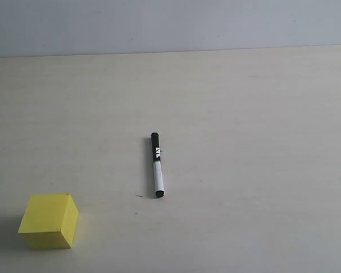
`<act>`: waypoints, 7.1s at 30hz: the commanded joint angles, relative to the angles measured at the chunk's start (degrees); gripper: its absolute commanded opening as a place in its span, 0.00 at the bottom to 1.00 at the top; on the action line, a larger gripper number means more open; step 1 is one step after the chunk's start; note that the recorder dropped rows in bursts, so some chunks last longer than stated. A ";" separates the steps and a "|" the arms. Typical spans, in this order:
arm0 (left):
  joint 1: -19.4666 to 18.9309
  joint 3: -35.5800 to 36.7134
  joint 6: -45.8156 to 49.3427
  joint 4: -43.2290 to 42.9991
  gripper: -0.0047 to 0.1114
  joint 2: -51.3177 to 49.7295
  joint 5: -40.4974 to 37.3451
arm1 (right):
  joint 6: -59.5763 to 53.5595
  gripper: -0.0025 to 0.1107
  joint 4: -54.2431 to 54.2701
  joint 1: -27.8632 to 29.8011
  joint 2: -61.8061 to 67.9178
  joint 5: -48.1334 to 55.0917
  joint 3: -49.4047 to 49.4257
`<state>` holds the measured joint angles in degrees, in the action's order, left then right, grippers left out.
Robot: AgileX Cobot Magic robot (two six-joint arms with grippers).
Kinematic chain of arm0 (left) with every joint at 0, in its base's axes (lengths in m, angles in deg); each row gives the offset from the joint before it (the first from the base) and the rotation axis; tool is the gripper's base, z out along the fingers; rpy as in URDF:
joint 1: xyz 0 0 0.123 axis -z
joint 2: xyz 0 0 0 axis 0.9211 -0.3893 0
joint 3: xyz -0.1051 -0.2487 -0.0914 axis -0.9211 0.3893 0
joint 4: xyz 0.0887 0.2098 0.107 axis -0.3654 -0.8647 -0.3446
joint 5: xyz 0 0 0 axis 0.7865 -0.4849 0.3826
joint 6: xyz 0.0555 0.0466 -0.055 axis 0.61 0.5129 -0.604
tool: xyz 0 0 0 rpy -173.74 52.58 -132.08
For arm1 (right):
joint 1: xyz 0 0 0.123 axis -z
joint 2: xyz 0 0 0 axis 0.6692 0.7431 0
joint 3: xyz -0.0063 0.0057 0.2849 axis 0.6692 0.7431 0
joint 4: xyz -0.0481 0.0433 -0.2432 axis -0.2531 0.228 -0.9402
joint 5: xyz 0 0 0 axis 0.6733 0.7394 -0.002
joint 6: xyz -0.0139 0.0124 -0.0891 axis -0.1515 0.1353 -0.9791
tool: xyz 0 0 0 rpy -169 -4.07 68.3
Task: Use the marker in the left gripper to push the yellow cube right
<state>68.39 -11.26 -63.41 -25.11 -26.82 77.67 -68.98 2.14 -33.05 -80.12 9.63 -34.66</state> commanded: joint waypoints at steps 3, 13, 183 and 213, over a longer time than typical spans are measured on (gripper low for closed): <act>-0.19 -7.68 -1.28 -3.84 0.04 -3.55 -9.36 | 0.00 0.02 0.24 0.31 -0.19 -0.06 0.26; -0.07 -32.32 19.73 -5.90 0.04 -21.68 -41.72 | 0.00 0.02 0.24 0.31 -0.19 -0.06 0.26; 46.74 -78.16 -0.37 4.34 0.56 -113.18 -63.31 | 0.00 0.02 0.35 0.35 -0.39 2.07 0.26; 46.61 -85.55 -9.81 -2.13 0.56 -115.73 -73.68 | 0.00 0.02 0.35 0.35 -0.39 2.07 0.26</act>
<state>114.76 -96.45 -71.69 -28.16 -141.07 5.06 -68.98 2.38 -32.96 -80.12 11.85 -34.66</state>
